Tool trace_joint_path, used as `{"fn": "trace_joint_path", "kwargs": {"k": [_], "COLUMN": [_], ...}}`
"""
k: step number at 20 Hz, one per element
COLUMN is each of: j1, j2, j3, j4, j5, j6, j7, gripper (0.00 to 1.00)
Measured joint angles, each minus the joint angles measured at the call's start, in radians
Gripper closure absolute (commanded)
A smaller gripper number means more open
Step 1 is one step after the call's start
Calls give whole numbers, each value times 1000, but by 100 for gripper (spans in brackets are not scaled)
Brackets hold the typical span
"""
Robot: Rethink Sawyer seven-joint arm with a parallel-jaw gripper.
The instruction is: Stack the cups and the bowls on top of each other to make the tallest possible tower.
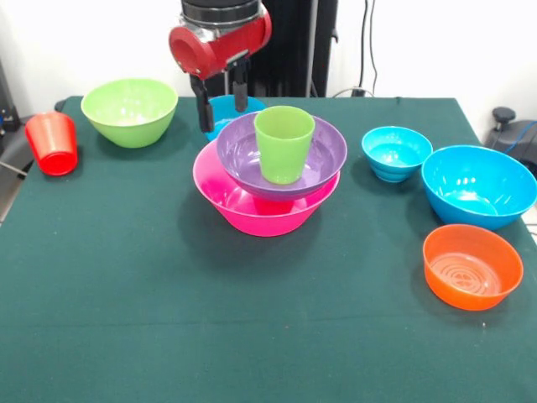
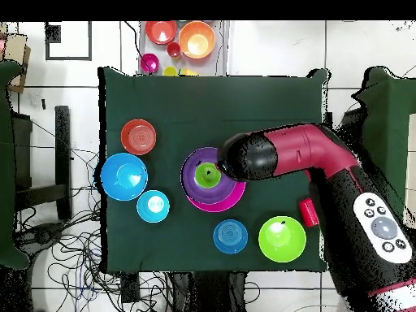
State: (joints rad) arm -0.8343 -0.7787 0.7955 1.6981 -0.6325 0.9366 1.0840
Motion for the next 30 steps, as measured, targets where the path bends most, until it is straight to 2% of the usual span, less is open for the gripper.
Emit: {"fn": "trace_joint_path", "kwargs": {"k": [6,14,18,24,28,30], "j1": [-17,-75,-139,-248,-277,-280], "j2": [-8,-4,-5,-14,-20,-20], "j3": [7,33,64,106,108,108], "j4": [0,0,15,101,157,202], "j5": [-2,-26,-60,-105,-139,-181], "j6": [0,0,-1,-47,-89,-131], "j7": [0,-29,-87,-144,-145,-145], "gripper": [0,0,0,0,0,0]}}
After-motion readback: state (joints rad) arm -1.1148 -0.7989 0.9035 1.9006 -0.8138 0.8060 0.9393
